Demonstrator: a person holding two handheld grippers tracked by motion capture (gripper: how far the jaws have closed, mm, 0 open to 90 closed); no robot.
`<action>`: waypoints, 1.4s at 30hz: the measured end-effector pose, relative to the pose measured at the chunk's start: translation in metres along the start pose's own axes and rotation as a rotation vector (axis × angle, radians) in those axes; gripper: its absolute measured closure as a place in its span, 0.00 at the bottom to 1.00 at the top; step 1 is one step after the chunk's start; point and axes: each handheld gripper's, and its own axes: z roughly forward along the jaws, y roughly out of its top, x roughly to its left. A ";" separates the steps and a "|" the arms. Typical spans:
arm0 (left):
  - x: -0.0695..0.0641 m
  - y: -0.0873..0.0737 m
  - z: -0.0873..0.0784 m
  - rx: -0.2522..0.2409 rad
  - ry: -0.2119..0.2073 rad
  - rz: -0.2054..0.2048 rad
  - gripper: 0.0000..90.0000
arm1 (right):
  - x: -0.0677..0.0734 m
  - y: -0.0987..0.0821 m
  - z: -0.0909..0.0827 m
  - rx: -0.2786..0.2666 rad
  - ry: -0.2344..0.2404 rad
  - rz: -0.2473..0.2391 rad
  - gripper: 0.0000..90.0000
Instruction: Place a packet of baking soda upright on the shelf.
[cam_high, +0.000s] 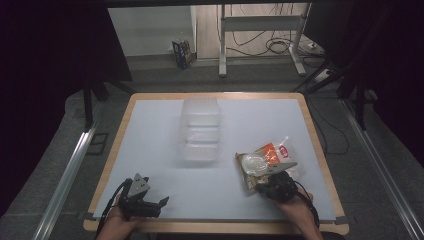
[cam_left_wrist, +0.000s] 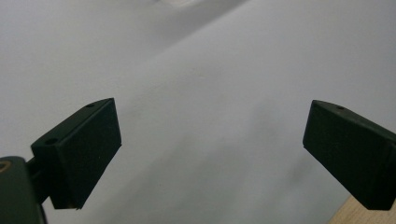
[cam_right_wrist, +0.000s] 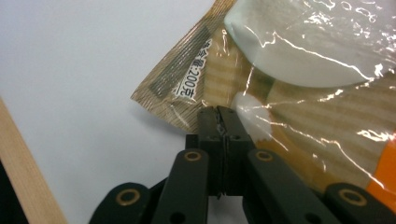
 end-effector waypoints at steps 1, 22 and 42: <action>0.000 0.000 0.000 -0.001 -0.001 -0.003 0.05 | 0.000 -0.001 -0.001 -0.001 -0.001 -0.001 0.94; 0.001 0.000 0.000 -0.004 -0.001 -0.007 0.05 | -0.018 -0.028 -0.038 -0.031 -0.071 0.087 0.83; 0.000 0.000 0.000 0.004 0.001 0.001 0.05 | -0.039 -0.045 -0.062 -0.087 -0.207 0.158 0.49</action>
